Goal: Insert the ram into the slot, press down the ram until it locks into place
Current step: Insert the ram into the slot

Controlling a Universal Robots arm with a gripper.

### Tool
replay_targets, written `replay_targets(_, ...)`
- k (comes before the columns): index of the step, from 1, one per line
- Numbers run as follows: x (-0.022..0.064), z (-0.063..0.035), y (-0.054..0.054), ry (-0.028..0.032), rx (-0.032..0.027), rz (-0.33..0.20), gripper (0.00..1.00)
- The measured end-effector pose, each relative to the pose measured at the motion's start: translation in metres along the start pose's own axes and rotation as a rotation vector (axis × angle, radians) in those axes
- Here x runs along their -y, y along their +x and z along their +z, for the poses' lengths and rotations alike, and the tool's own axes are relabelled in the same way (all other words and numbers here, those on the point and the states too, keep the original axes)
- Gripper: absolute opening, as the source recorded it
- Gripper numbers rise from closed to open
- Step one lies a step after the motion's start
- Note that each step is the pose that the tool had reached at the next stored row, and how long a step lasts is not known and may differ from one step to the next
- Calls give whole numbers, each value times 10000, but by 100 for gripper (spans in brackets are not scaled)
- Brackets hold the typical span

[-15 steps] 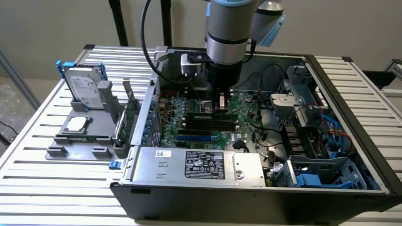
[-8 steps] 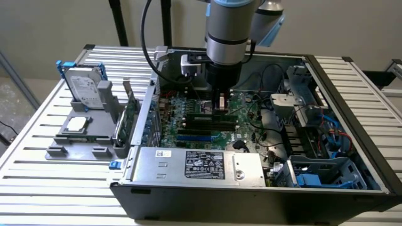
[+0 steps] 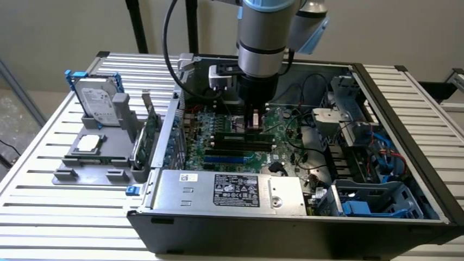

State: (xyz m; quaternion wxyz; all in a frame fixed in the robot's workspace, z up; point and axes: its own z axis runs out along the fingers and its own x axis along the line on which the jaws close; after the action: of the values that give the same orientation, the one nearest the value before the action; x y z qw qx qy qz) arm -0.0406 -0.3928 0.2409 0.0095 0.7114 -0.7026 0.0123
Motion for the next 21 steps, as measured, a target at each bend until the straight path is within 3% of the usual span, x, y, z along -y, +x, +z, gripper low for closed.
replay_targets(21,-6,101,-23,-6,-10,128,14)
